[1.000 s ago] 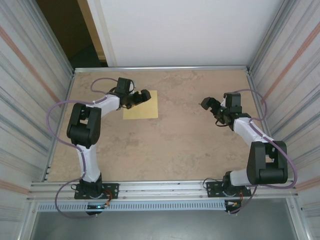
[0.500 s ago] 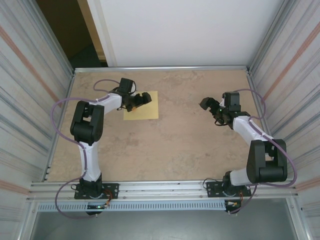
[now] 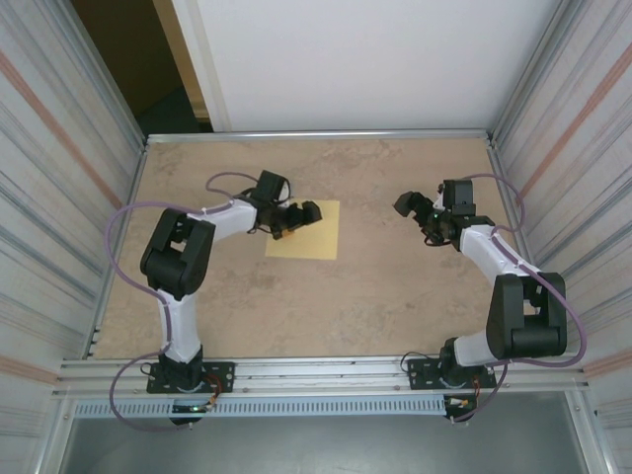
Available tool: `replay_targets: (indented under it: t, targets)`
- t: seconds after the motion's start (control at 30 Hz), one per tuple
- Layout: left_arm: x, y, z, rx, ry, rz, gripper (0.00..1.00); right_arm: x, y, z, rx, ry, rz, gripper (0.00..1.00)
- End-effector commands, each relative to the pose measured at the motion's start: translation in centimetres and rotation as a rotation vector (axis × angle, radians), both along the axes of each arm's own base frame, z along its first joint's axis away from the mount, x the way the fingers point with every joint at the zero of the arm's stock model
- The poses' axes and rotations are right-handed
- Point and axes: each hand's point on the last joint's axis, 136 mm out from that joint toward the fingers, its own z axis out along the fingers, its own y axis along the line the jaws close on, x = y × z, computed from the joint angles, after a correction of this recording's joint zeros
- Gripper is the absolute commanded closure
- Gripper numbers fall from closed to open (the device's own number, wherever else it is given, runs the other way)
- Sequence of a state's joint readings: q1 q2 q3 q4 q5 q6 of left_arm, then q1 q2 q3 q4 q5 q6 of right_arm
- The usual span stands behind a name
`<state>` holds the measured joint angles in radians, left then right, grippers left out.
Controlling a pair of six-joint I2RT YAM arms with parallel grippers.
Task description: Fold a paper plane with a square sheet of paper (pick it up from the middle)
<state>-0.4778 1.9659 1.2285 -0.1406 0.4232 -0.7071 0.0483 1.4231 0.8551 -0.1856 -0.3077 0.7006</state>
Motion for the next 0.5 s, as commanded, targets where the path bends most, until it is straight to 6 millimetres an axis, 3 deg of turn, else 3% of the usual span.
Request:
replay_targets:
  t: [0.0,0.2,0.3,0.47]
  targets:
    - [-6.6,-0.9,-3.5,0.005,0.270,0.026,0.06,-1.9,1.5,-1.3,0.011,0.102,0.043,0.01]
    - [-10.4,-2.0,-3.4,-0.020,0.347,0.098,0.05,-5.6,6.4,-2.3,-0.038,0.236,0.244,0.09]
    - [-12.1,-2.2,-3.1,-0.044,0.370,0.133,0.06,-7.2,8.8,-2.9,-0.040,0.278,0.307,0.18]
    - [-11.6,-3.1,0.4,-0.172,0.334,0.170,0.09,-8.6,12.2,-4.3,-0.017,0.315,0.383,0.33]
